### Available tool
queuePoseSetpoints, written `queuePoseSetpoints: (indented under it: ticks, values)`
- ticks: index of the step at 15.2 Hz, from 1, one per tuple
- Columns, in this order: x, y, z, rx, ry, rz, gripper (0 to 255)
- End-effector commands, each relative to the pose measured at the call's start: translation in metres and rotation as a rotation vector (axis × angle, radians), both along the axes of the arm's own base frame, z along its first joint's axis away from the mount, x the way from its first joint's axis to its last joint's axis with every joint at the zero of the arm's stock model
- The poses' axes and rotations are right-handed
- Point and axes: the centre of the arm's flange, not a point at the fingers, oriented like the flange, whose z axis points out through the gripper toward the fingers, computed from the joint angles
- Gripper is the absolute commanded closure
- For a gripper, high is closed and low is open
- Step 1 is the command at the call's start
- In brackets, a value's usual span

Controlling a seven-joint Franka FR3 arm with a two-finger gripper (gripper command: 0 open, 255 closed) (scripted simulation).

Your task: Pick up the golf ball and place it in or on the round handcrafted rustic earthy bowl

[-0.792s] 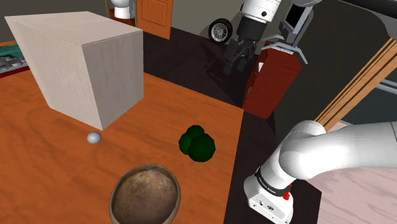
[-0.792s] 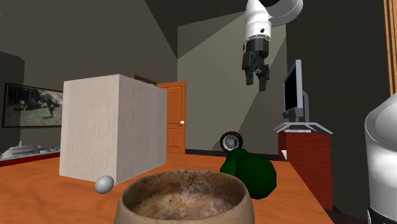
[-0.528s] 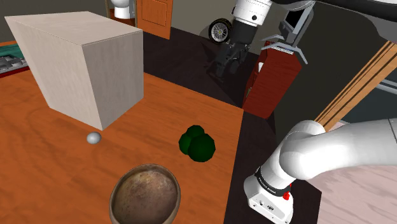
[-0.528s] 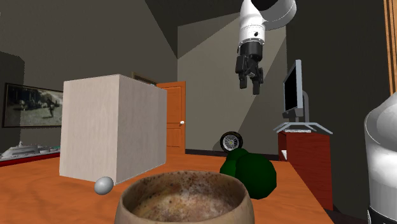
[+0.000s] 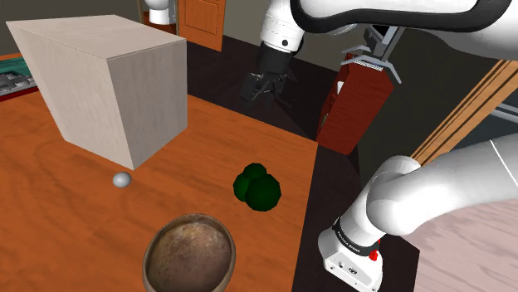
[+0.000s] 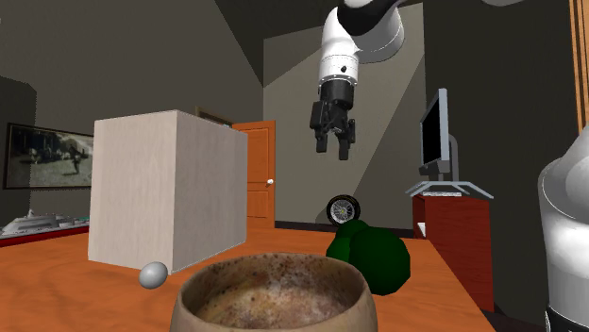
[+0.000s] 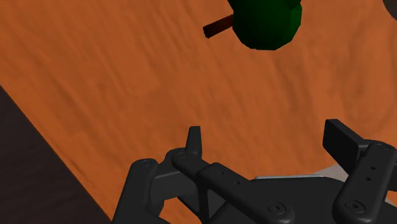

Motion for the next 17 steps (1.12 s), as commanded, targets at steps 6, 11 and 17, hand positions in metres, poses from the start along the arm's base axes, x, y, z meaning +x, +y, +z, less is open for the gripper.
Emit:
queuePoseSetpoints:
  ticks: [6, 11, 17]
  values:
    - [0.046, 0.061, -0.047, 0.016, -0.016, 0.064, 0]
    - [0.076, 0.109, -0.078, 0.026, -0.026, 0.110, 0]
    - [0.110, 0.169, -0.113, 0.039, -0.038, 0.165, 0]
